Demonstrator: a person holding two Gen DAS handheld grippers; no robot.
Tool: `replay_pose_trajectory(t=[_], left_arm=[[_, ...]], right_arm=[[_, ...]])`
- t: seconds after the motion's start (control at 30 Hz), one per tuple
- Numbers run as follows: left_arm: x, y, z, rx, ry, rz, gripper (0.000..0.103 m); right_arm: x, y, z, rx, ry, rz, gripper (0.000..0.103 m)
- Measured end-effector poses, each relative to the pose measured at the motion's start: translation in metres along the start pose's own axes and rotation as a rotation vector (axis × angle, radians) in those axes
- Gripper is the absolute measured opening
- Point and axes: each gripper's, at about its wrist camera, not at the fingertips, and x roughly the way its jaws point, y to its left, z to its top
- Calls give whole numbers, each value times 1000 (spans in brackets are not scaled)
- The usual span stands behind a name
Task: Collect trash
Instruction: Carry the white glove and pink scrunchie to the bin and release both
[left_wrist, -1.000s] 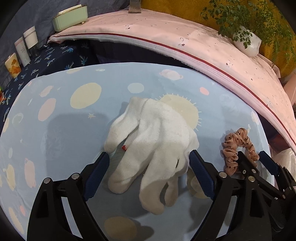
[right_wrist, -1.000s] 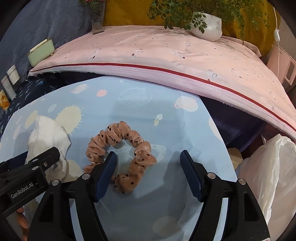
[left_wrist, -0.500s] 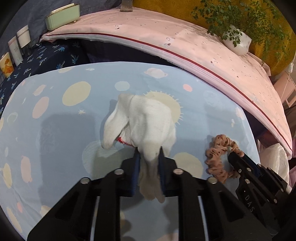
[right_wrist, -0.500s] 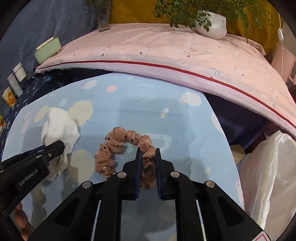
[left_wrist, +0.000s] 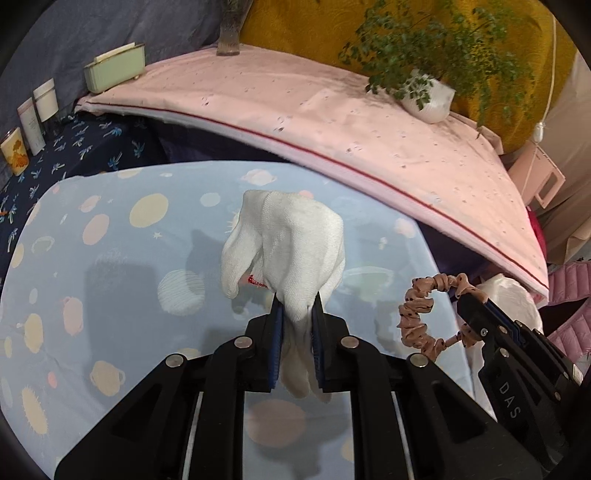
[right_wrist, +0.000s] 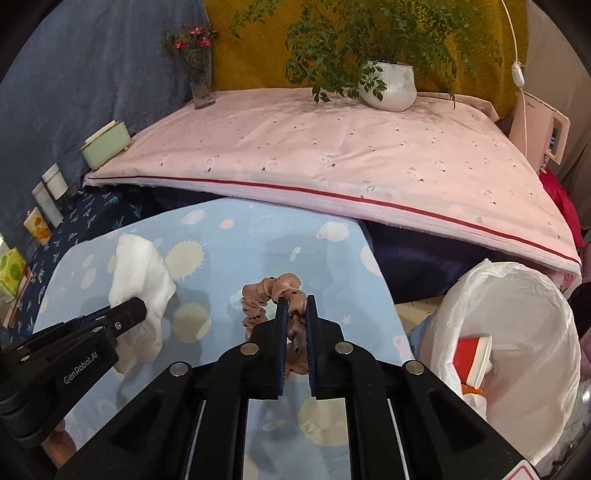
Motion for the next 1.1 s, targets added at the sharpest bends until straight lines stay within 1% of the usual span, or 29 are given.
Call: replay_pose_trajectory(t=[0.23,0.57,0.8,1.1], left_arm=[[-31,-35,-5,48,-30,-40,13],[-62,-93,-17,136,-67,-91,14],[-72,-128,-28,193,-77,-118,14],[-76,-170,-42,258,-68,-166,14]], right_arm=[[-45,-21,4,22,-70,-4,9],[-92,-70,0,100,-137,-19,9],[-115,-108,-9,155,-162,-43,9],[-130,-151,-24,221,-175,-76,9]])
